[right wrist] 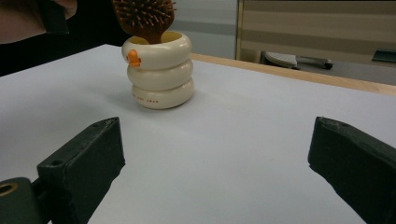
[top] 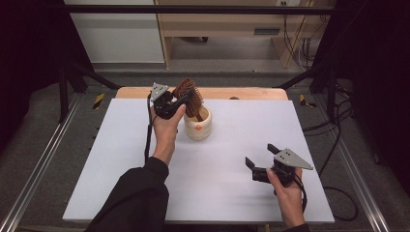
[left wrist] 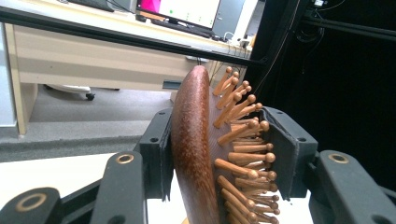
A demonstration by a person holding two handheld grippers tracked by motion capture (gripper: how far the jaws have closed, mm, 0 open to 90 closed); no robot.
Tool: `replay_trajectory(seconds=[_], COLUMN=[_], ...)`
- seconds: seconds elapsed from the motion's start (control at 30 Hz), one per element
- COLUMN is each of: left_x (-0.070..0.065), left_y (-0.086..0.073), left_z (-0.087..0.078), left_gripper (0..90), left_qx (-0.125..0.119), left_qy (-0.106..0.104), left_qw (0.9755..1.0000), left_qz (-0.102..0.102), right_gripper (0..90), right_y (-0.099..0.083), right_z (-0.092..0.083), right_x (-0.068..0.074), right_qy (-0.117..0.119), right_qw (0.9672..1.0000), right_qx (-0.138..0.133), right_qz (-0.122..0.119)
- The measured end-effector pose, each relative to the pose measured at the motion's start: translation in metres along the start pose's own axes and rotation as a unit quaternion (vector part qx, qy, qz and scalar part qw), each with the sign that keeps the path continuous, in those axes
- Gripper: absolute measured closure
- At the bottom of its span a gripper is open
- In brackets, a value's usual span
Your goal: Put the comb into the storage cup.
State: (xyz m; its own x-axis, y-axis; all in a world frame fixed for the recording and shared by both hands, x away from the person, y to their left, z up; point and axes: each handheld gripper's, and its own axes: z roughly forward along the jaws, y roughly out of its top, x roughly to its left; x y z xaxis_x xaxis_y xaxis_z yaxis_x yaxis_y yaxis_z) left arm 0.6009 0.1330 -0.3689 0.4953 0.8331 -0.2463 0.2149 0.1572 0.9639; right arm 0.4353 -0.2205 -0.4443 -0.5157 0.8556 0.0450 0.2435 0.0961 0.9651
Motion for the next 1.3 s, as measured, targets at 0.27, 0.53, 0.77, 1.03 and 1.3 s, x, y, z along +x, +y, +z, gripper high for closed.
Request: replay_trajectory(seconds=[0.27,0.53,0.77,1.03,1.3], left_x=[0.004,0.008,0.013,0.017,0.018], left_y=[-0.001,-0.002,-0.002,-0.004,-0.004], left_z=[-0.001,-0.003,-0.003,-0.005,-0.005], left_gripper=[47.0,46.5,46.2,45.9,45.8], left_qx=[0.000,0.002,0.003,0.002,0.001], left_qy=[0.004,0.008,0.010,0.014,0.013], left_qw=[1.0000,0.9999,0.9998,0.9997,0.9996], left_qz=[-0.005,-0.011,-0.018,-0.021,-0.023], right_gripper=[3.9,3.8,3.8,3.7,3.7], right_y=[0.000,0.000,0.000,0.000,0.000], right_z=[0.000,0.001,0.001,0.000,0.001], right_x=[0.000,0.000,0.000,-0.001,0.000], right_qy=[-0.001,0.000,-0.001,-0.001,-0.001], right_qw=[1.0000,1.0000,1.0000,1.0000,1.0000], right_qx=[0.001,0.001,0.001,0.000,0.001], right_qz=[0.000,0.000,0.002,0.002,0.005])
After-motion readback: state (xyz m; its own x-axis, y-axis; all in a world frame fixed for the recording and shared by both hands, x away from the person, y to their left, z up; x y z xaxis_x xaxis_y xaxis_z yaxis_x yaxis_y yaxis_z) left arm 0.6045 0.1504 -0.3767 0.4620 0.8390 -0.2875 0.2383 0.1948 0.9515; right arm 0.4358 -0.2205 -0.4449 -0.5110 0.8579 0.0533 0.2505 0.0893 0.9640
